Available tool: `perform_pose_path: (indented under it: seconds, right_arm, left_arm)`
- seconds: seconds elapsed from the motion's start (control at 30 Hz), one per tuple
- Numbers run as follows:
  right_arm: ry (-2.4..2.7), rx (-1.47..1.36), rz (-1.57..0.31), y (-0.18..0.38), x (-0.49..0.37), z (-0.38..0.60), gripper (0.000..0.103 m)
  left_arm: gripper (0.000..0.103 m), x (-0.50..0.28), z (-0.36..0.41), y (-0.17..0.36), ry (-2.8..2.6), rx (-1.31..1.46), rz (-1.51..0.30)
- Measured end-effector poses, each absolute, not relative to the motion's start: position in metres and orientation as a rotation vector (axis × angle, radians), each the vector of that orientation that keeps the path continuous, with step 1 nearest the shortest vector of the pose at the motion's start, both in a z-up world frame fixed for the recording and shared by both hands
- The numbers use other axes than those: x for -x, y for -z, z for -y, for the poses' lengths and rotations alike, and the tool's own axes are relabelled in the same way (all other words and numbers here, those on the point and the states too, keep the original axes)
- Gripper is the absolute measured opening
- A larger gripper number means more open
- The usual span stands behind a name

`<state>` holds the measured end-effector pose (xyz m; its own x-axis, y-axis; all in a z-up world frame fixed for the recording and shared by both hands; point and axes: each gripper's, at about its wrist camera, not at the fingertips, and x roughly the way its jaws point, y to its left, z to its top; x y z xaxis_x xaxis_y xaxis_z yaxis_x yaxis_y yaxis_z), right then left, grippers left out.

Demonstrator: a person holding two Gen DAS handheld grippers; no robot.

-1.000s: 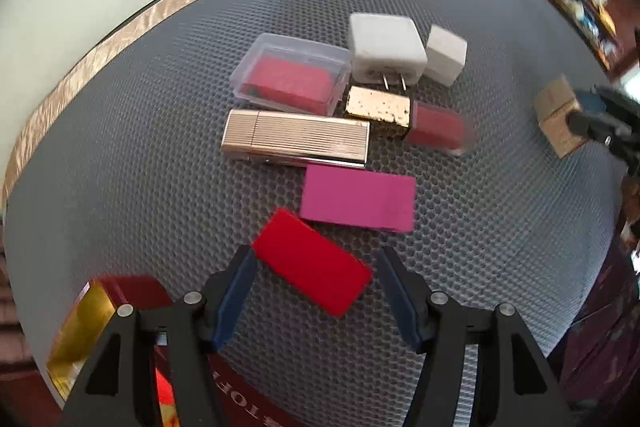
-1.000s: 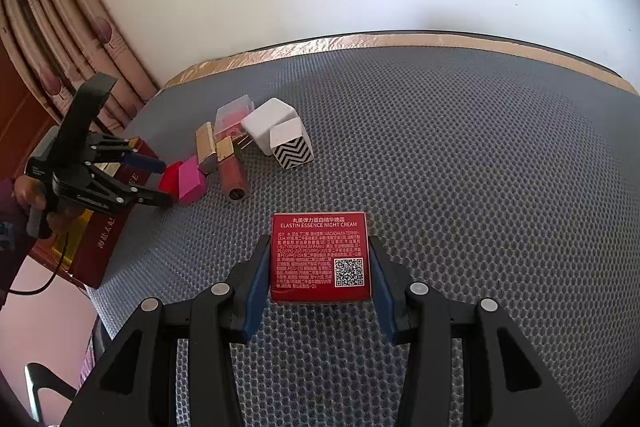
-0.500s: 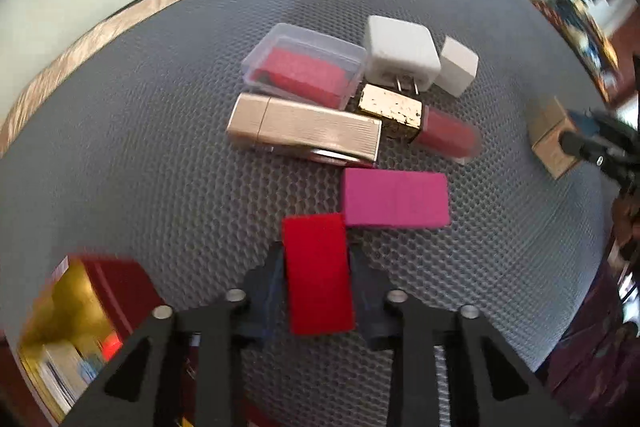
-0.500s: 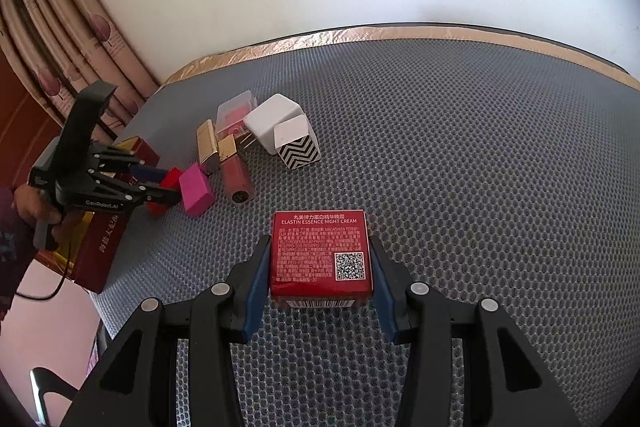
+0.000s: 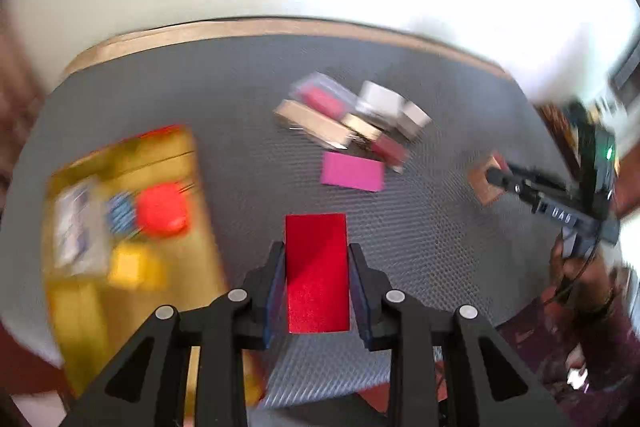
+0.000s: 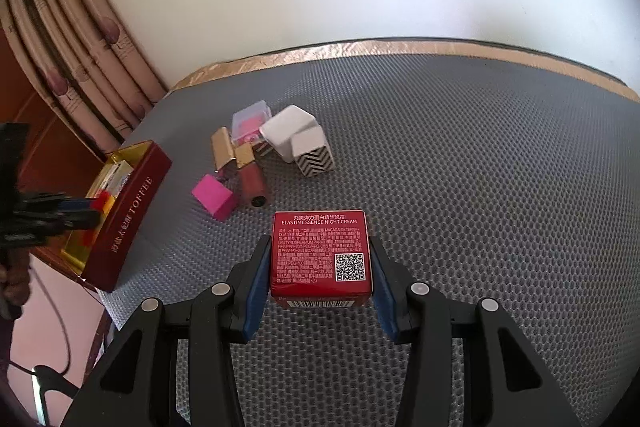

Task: Organize rigid objects
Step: 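Grasp the red rectangular block with the left tool while the right tool holds the cream box, then lower the red block into the gold tin and open the left tool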

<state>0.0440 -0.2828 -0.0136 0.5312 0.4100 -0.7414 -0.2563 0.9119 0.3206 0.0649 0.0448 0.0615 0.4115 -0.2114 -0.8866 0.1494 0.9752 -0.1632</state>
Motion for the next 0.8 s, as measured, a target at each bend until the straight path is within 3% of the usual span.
perform_pose_path:
  seconds: [0.27, 0.5, 0.8]
  right_arm:
    - [-0.454, -0.151, -0.914, 0.002, -0.033, 0.255, 0.043]
    - [-0.47, -0.111, -0.904, -0.011, -0.024, 0.237, 0.043]
    - [-0.472, -0.084, -0.898, -0.019, -0.022, 0.227, 0.043]
  left_arm:
    - [0.03, -0.034, -0.145, -0.052, -0.088, 0.142, -1.148]
    - [0.03, -0.046, -0.165, -0.012, -0.175, 0.075, -1.18]
    - [0.03, -0.055, -0.18, 0.002, -0.211, 0.073, -1.179]
